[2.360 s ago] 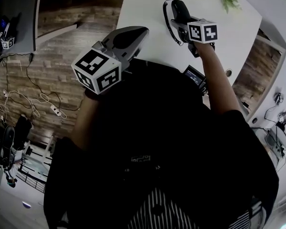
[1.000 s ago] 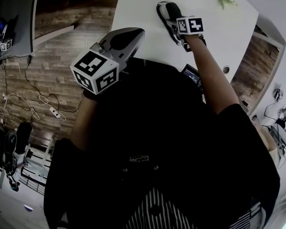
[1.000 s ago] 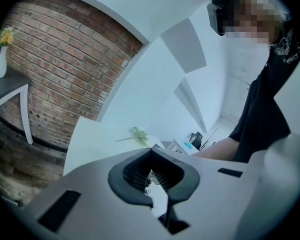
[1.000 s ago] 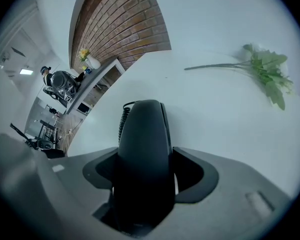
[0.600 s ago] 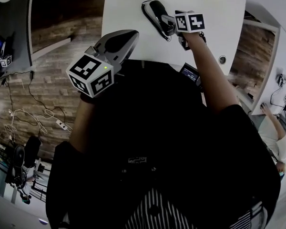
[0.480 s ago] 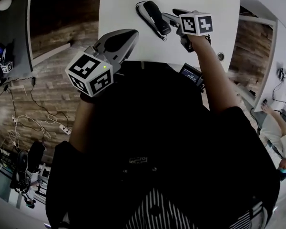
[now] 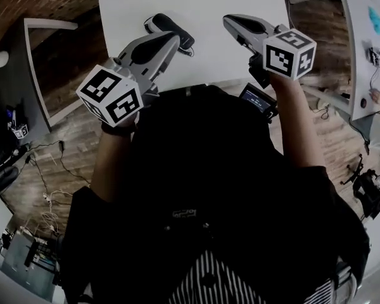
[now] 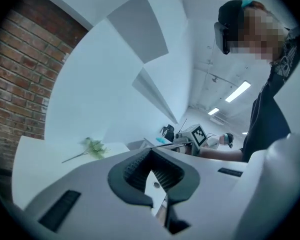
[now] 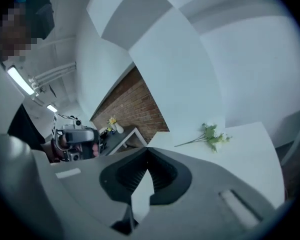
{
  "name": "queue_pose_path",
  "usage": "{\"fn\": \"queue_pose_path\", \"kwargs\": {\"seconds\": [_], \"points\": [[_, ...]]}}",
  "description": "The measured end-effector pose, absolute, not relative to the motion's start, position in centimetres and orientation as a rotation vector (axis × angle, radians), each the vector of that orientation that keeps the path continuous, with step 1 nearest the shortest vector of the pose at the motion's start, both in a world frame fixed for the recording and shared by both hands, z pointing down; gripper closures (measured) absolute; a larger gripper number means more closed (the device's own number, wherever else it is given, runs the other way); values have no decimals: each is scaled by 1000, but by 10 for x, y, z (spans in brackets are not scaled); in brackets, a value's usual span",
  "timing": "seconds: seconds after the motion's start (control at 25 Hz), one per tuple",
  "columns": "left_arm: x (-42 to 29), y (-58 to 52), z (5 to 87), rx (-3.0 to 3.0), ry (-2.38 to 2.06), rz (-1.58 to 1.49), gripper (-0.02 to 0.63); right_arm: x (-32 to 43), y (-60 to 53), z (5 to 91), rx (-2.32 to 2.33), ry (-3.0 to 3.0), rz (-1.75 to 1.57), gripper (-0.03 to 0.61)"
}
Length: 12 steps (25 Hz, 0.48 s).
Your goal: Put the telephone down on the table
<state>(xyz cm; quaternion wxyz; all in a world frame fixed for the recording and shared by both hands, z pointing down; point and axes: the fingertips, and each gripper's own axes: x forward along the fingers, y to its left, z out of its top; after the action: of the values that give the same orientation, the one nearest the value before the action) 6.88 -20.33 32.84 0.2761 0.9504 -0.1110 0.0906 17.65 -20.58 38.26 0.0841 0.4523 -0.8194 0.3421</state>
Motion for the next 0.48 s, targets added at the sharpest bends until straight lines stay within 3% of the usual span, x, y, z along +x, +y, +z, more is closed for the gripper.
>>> {"fn": "queue_pose_path", "kwargs": {"seconds": [0.24, 0.48], "points": [[137, -178, 285, 2627, -183, 185, 607, 231, -151, 316, 1527, -2542, 847, 578], [161, -158, 267, 2673, -137, 171, 607, 246, -125, 289, 1563, -2592, 770, 578]]}}
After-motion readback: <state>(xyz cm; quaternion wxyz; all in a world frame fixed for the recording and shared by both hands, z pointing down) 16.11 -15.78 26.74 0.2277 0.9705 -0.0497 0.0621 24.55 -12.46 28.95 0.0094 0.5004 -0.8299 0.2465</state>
